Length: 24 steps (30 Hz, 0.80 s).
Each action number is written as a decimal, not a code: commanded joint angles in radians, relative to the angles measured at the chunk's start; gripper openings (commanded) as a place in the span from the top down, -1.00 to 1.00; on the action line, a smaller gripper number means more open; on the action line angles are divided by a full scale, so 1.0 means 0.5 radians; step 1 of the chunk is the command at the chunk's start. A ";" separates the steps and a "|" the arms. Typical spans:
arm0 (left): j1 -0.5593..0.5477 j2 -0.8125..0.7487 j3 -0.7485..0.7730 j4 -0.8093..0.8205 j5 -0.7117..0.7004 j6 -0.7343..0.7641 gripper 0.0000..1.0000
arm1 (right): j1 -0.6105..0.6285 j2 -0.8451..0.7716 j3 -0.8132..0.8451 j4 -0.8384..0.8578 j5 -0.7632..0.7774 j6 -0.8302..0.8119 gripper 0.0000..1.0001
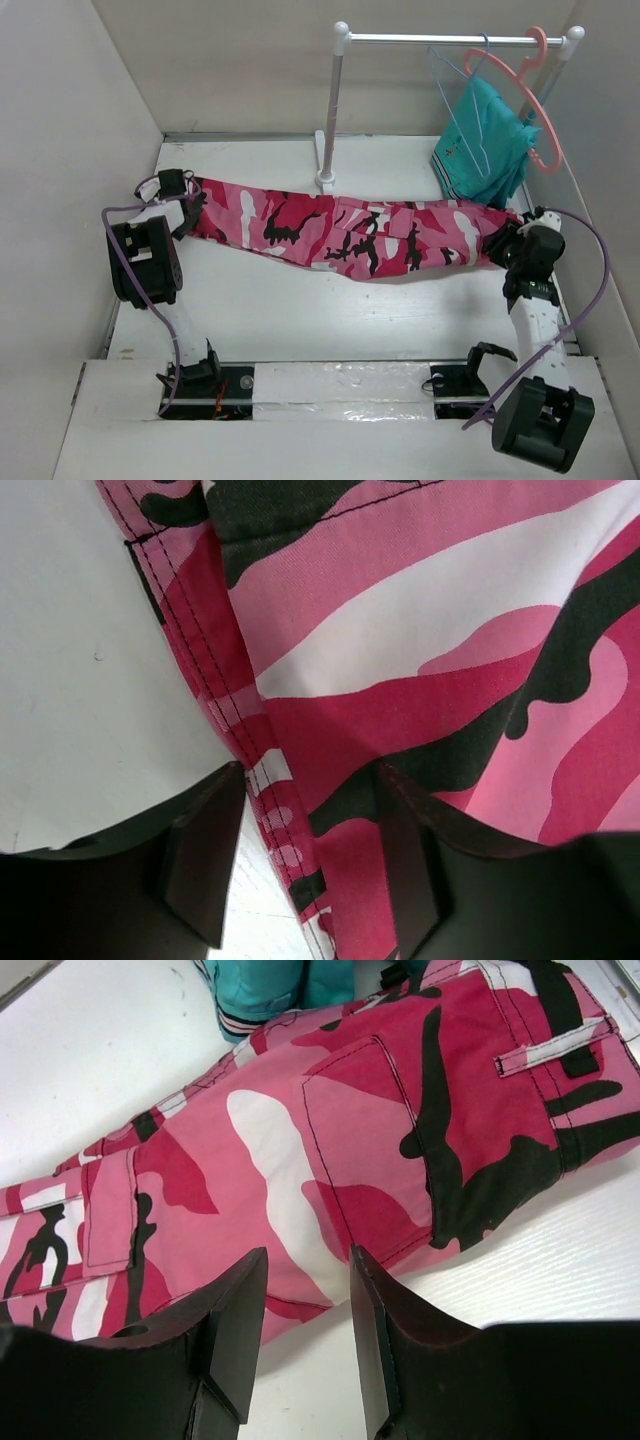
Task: Place the trousers on the hanger
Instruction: Fold the trousers at the center of the board.
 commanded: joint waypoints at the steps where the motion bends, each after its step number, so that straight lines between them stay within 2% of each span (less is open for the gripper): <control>1: 0.003 0.023 0.058 0.007 -0.028 -0.060 0.01 | 0.015 -0.038 -0.013 0.100 0.043 -0.015 0.12; 2: 0.003 0.017 0.058 0.020 -0.050 -0.051 0.25 | 0.015 -0.041 -0.019 0.073 0.068 -0.009 0.12; 3: 0.003 0.008 0.055 0.047 -0.080 -0.039 0.37 | 0.015 -0.047 -0.029 0.069 0.105 0.007 0.12; 5: 0.003 -0.008 0.049 0.069 -0.114 0.001 0.56 | -0.052 -0.056 -0.071 0.091 0.172 0.040 0.11; 7: 0.003 -0.023 0.043 0.118 -0.148 0.035 0.67 | -0.122 -0.047 -0.105 0.121 0.142 0.071 -0.04; 10: 0.003 -0.050 0.021 0.176 -0.191 0.090 0.98 | -0.242 -0.001 -0.139 0.155 0.062 0.096 -0.13; 11: 0.021 -0.057 0.003 0.188 -0.194 0.109 1.00 | -0.261 0.008 -0.136 0.128 0.080 0.099 -0.18; 12: 0.022 -0.072 -0.007 0.204 -0.194 0.112 1.00 | -0.297 0.014 -0.139 0.112 0.114 0.114 -0.33; 13: 0.022 -0.078 -0.016 0.213 -0.188 0.118 1.00 | -0.322 0.020 -0.157 0.121 0.178 0.144 -0.41; 16: 0.022 -0.106 -0.028 0.222 -0.188 0.130 1.00 | -0.472 0.026 -0.252 0.213 0.170 0.203 -0.63; 18: 0.022 -0.127 -0.046 0.231 -0.191 0.130 1.00 | -0.546 0.078 -0.289 0.339 0.139 0.231 -0.65; 20: 0.022 -0.143 -0.047 0.231 -0.188 0.133 1.00 | -0.601 0.234 -0.268 0.410 -0.020 0.261 -0.65; 24: 0.022 -0.167 -0.031 0.195 -0.215 0.161 1.00 | -0.601 0.534 -0.158 0.489 -0.036 0.341 -0.52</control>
